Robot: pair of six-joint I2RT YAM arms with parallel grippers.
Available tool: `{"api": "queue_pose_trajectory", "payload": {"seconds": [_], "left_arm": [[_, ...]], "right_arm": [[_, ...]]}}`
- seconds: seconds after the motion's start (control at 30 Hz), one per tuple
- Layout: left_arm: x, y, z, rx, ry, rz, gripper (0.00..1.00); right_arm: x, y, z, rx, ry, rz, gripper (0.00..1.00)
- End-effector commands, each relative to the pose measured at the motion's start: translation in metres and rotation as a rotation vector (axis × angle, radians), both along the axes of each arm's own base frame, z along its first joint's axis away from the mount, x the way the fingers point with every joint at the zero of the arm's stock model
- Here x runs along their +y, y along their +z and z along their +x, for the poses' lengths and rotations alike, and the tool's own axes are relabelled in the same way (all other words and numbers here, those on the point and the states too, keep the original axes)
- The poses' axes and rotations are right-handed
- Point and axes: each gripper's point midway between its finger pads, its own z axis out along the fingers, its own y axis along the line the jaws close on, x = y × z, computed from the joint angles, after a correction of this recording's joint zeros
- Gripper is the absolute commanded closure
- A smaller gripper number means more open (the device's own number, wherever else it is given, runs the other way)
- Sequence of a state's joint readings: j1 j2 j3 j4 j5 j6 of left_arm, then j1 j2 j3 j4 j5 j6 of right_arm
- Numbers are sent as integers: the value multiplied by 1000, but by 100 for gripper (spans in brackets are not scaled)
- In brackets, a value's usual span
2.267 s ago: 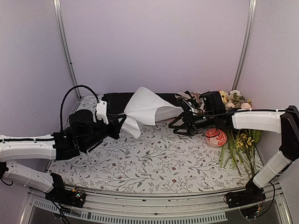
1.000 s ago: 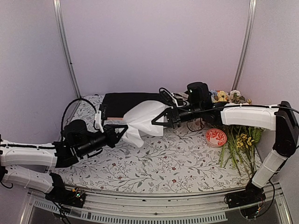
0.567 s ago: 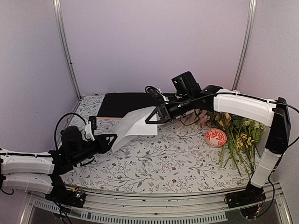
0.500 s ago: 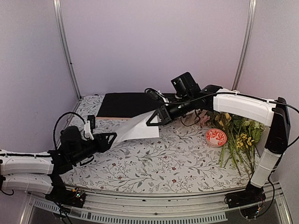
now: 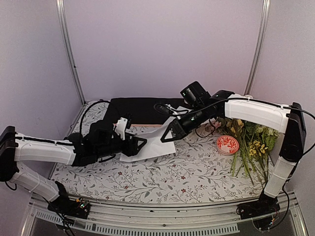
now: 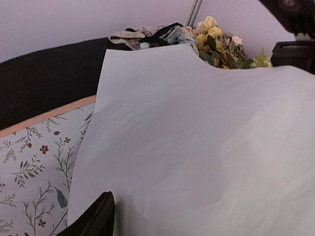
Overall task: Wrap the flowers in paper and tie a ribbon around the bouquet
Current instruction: Unfold the folded wrapping paper at the center of the board.
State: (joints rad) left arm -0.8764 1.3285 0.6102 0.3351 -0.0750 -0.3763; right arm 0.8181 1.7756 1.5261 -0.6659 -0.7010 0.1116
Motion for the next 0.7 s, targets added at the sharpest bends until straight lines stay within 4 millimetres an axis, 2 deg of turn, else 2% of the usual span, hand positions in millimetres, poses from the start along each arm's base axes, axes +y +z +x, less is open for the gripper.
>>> {"api": "queue_pose_trajectory", "payload": {"seconds": [0.0,0.13,0.27,0.3,0.33,0.37,0.4,0.43,0.47,0.57,0.67], "left_arm": [[4,14,9,-143,38,149,42],[-7,31,4,-245,10,220,41],[-14,36,4,-287,-5,269,43],[-15,37,4,-291,-7,272,47],[-17,40,3,-296,-12,269,56],[-19,43,1,-301,-23,256,73],[-21,47,-1,-307,-37,234,82],[-23,51,-3,-307,-48,209,97],[-24,55,-3,-306,-46,185,100],[-8,62,5,-269,40,115,100],[29,60,21,-161,186,-10,100]], "right_arm": [[-6,0,-9,-7,13,0,100],[-9,-2,-11,-4,11,-7,100],[-10,-1,-12,-6,11,-7,100],[-11,-2,-11,-6,9,-9,100],[-11,-2,-12,-8,10,-11,100],[-12,-3,-11,-9,8,-13,100],[-13,-3,-11,-8,7,-15,100],[-13,-4,-11,-10,5,-18,100],[-14,-5,-11,-8,4,-21,100],[-18,-6,-12,-3,0,-27,100],[-24,-9,-16,7,-3,-37,100]]}}
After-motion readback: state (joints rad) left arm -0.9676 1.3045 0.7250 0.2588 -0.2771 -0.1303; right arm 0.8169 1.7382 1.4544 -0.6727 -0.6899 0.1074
